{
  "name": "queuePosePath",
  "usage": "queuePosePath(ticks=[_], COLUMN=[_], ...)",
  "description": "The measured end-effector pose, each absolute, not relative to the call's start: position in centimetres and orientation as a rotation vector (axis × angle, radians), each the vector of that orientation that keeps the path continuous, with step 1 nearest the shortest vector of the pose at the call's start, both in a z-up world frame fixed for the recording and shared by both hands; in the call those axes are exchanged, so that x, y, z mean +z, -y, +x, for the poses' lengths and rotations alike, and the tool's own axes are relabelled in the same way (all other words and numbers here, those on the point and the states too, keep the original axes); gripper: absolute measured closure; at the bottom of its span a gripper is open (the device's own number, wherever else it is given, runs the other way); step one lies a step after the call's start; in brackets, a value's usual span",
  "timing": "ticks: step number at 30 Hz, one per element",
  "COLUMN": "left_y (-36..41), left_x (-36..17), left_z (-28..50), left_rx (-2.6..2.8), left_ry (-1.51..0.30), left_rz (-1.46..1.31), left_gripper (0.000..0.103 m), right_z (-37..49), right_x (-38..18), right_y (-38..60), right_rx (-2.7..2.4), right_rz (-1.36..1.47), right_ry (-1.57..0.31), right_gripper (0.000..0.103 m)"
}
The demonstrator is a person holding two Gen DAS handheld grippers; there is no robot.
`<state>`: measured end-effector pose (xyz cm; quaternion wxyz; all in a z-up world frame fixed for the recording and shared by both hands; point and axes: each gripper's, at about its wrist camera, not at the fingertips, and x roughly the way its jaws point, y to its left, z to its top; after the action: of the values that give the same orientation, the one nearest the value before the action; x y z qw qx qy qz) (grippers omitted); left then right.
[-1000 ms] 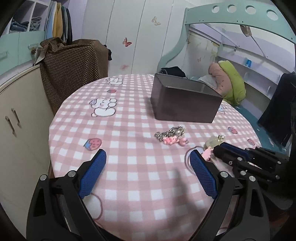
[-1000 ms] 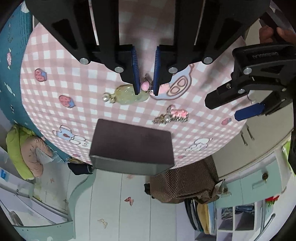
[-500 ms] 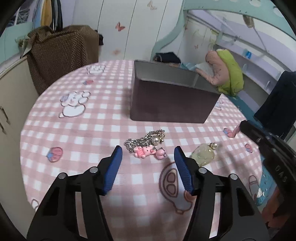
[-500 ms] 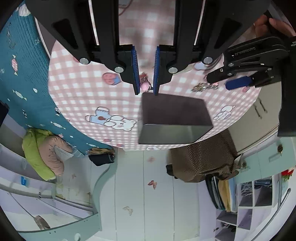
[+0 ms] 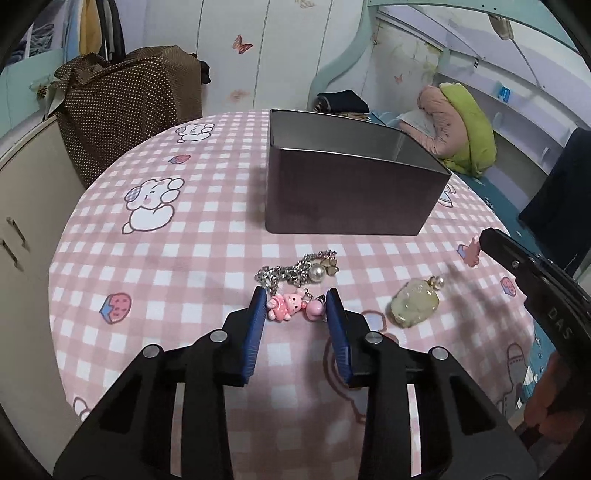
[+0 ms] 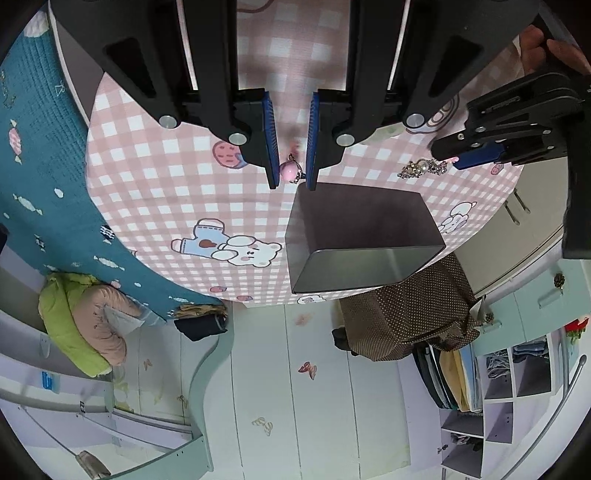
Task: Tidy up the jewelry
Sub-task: 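Grasp the pink bear charm with the left tool while the right tool grasps a pink bead charm, then carry both pink charms over the grey tin and open both tools inside it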
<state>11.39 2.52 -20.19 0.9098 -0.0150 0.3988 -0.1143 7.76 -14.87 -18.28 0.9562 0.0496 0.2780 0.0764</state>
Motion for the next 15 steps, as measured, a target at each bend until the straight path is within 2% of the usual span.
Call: queuePosePath(ticks=[4,15], left_y=[-2.7,-3.1], left_x=[-19.7,-18.6], left_z=[11.0,10.0], left_rx=[-0.234,-0.247], left_ry=[-0.814,-0.763], left_rz=[-0.040,-0.063], left_gripper=[0.078,0.079], right_z=[7.6,7.2], right_x=[-18.1,-17.2], right_y=[14.9,14.2], right_rx=[0.160,0.163], right_rz=[0.098,0.071], right_ry=[-0.558,-0.543], right_gripper=[0.089,0.089])
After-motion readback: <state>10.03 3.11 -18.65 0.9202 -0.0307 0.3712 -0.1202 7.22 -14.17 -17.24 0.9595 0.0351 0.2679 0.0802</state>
